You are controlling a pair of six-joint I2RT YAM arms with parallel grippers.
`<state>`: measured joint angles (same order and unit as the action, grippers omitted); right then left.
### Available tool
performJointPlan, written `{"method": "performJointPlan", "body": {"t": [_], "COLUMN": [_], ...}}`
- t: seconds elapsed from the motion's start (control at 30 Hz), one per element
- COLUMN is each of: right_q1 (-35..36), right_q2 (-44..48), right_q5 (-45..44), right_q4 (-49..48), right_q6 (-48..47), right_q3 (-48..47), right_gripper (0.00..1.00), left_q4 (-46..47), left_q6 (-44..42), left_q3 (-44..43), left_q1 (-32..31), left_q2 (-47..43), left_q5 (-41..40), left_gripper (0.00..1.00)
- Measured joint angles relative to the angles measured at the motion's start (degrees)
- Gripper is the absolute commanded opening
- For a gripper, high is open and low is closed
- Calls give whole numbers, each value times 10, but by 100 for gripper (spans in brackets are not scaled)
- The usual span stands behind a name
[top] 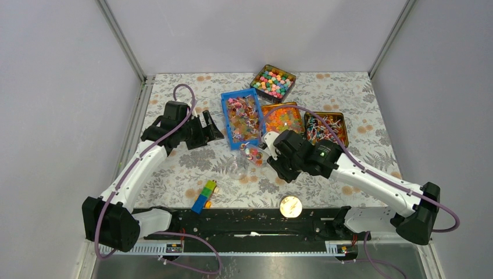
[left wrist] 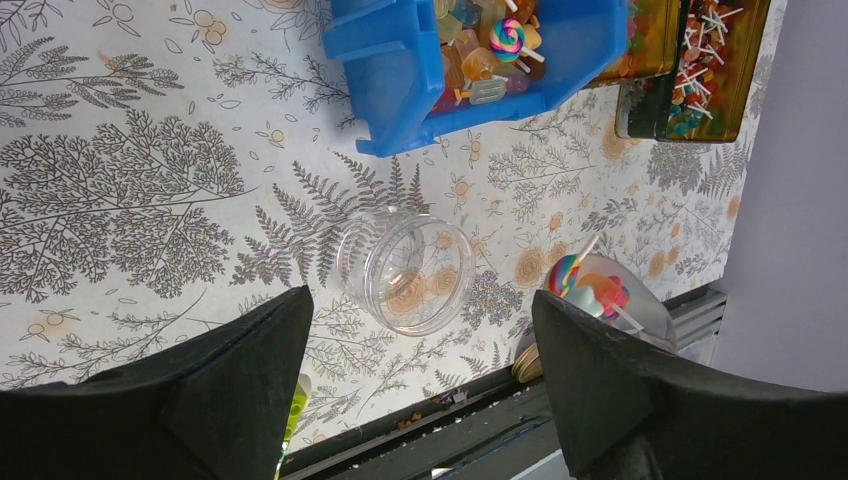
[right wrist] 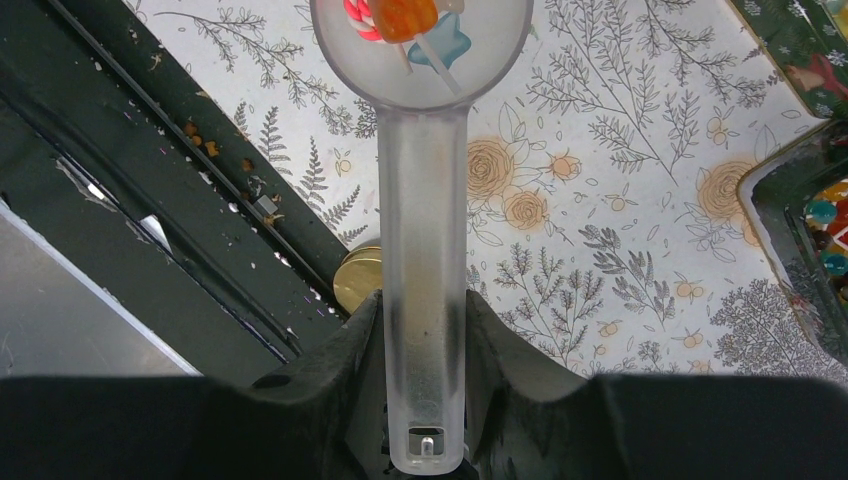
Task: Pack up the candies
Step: Place the fake candies in the packing bottle.
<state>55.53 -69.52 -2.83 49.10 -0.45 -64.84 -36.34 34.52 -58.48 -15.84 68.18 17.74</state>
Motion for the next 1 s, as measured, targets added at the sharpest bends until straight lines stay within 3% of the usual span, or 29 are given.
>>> {"method": "performJointPlan", "body": {"t": [0.37,0.8,1.0], "right_q1": [6,10,10], "right_q2": [-41,-76,-114], "right_q5": [26,45,52], "right_q4": [7,26,41], "right_q6": [-8,-12,-12], "right_q3": [0,-9,-35], "right_gripper": [0,0,0], "left_q4": [-32,-82,-90], "left_q6": [-22,-62,-67], "left_q3": [-13,-126,-138], "left_q1": [0,0,0], "left_q2": [-18,-21,-21], "left_q5": [-33,-66,-67], "left_gripper": [85,86,86]}}
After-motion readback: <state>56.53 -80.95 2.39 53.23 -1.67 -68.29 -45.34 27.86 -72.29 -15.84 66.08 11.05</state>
